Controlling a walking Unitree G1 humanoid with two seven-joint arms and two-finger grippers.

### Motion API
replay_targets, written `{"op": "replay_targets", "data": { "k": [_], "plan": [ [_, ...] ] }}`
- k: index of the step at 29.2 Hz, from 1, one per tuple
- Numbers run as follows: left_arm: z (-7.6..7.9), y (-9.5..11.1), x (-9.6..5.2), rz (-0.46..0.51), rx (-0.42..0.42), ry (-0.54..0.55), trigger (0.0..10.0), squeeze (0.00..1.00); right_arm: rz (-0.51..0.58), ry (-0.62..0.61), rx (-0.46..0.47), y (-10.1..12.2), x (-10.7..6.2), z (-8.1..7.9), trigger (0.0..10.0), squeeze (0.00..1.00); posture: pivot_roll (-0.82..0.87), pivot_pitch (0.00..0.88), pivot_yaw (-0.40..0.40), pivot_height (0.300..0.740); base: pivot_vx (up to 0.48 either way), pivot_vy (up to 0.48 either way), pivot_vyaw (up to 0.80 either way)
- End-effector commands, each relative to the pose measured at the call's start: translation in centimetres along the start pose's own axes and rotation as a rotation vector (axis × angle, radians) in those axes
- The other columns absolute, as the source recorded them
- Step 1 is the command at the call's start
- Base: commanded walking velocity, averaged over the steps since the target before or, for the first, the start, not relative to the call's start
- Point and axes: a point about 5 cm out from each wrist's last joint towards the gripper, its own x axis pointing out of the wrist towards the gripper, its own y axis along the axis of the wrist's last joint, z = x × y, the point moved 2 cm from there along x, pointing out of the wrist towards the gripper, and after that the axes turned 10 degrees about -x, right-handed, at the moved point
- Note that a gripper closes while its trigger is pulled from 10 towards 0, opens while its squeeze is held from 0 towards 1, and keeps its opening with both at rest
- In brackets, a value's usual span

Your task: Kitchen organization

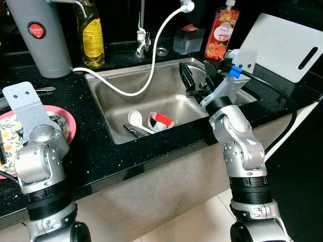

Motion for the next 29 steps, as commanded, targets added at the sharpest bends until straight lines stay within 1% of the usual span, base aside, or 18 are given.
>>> {"op": "replay_targets", "data": {
  "k": [1, 8, 11, 13, 14, 15, 16, 18, 19, 21, 22, 23, 24, 25, 26, 28, 29],
  "plan": [
    [-0.3, -2.3, 0.4, -0.100, 0.023, 0.014, 0.0, 0.00, -0.009, 0.003, 0.001, -0.2, -0.2, 0.0, 10.0, 0.00, -0.08, 0.118, -0.028, 0.740, 0.000, 0.000, 0.00],
    [-0.3, -2.4, 0.4, -0.099, 0.040, 0.016, 0.0, 0.00, -0.008, 0.004, 0.002, -0.1, -0.2, 0.0, 10.0, 0.00, -0.08, 0.118, -0.029, 0.740, 0.000, 0.000, 0.00],
    [-0.3, -2.1, 0.5, -0.067, 0.068, 0.016, 0.0, 0.00, -0.009, 0.002, 0.001, -0.1, -0.2, 0.1, 10.0, 0.00, -0.08, 0.121, -0.029, 0.740, 0.000, 0.000, 0.00],
    [-0.1, -1.9, 0.5, -0.055, 0.070, 0.007, 0.0, 0.00, -0.010, 0.002, 0.001, -0.1, -0.2, 0.1, 10.0, 0.00, -0.08, 0.122, -0.031, 0.740, 0.000, 0.000, 0.00],
    [0.2, -1.5, 0.5, -0.037, 0.054, -0.013, 0.0, 0.00, -0.011, 0.002, 0.001, -0.2, -0.2, 0.1, 10.0, 0.00, -0.08, 0.124, -0.031, 0.740, 0.000, 0.000, 0.00],
    [0.4, -1.1, 0.5, -0.015, 0.046, -0.026, 5.7, 0.00, -0.011, 0.002, 0.001, -0.2, -0.2, 0.1, 10.0, 0.00, -0.08, 0.124, -0.033, 0.740, 0.000, 0.000, 0.00],
    [0.7, -0.6, 0.4, 0.009, 0.038, -0.050, 10.0, 0.00, -0.012, 0.001, 0.000, -0.2, -0.2, 0.1, 10.0, 0.00, -0.08, 0.124, -0.033, 0.740, 0.000, 0.000, 0.00],
    [0.7, -0.6, 0.4, 0.009, 0.038, -0.050, 10.0, 0.00, -0.012, 0.001, 0.000, -0.2, -0.2, 0.1, 10.0, 0.00, -0.08, 0.124, -0.033, 0.740, 0.000, 0.000, 0.00],
    [1.4, 0.8, 0.1, 0.080, 0.018, -0.096, 10.0, 0.00, -0.013, 0.001, 0.000, -0.2, -0.2, 0.2, 10.0, 0.00, -0.08, 0.126, -0.033, 0.740, 0.000, 0.000, 0.00],
    [1.4, 0.8, 0.1, 0.080, 0.018, -0.096, 10.0, 0.00, -0.013, 0.001, 0.000, -0.2, -0.2, 0.2, 10.0, 0.00, -0.08, 0.126, -0.033, 0.740, 0.000, 0.000, 0.00],
    [1.7, 1.5, 0.0, 0.114, 0.016, -0.116, 10.0, 0.00, -0.013, 0.000, 0.000, -0.2, -0.2, 0.2, 10.0, 0.00, -0.08, 0.125, -0.035, 0.740, 0.000, 0.000, 0.00],
    [1.7, 1.5, 0.0, 0.114, 0.016, -0.116, 10.0, 0.00, -0.013, 0.000, 0.000, -0.2, -0.2, 0.2, 10.0, 0.00, -0.08, 0.125, -0.035, 0.740, 0.000, 0.000, 0.00],
    [2.3, 2.5, -0.2, 0.168, 0.010, -0.160, 10.0, 0.00, -0.012, 0.000, 0.000, -0.2, -0.2, 0.2, 10.0, 0.00, -0.08, 0.125, -0.037, 0.740, 0.000, 0.000, 0.00],
    [2.3, 2.5, -0.2, 0.168, 0.010, -0.160, 10.0, 0.00, -0.012, 0.000, 0.000, -0.2, -0.2, 0.2, 10.0, 0.00, -0.08, 0.125, -0.037, 0.740, 0.000, 0.000, 0.00],
    [3.1, 3.5, -0.4, 0.212, -0.004, -0.228, 10.0, 0.00, -0.012, 0.000, 0.001, -0.2, -0.2, 0.2, 10.0, 0.00, -0.08, 0.125, -0.037, 0.740, 0.000, 0.000, 0.00],
    [3.1, 3.5, -0.4, 0.212, -0.004, -0.228, 10.0, 0.00, -0.012, 0.000, 0.001, -0.2, -0.2, 0.2, 10.0, 0.00, -0.08, 0.125, -0.037, 0.740, 0.000, 0.000, 0.00],
    [3.8, 4.5, -0.6, 0.246, -0.014, -0.283, 10.0, 0.00, -0.011, -0.001, 0.002, -0.2, -0.2, 0.1, 10.0, 0.00, -0.08, 0.125, -0.039, 0.740, 0.000, 0.000, 0.00]
  ]
}}
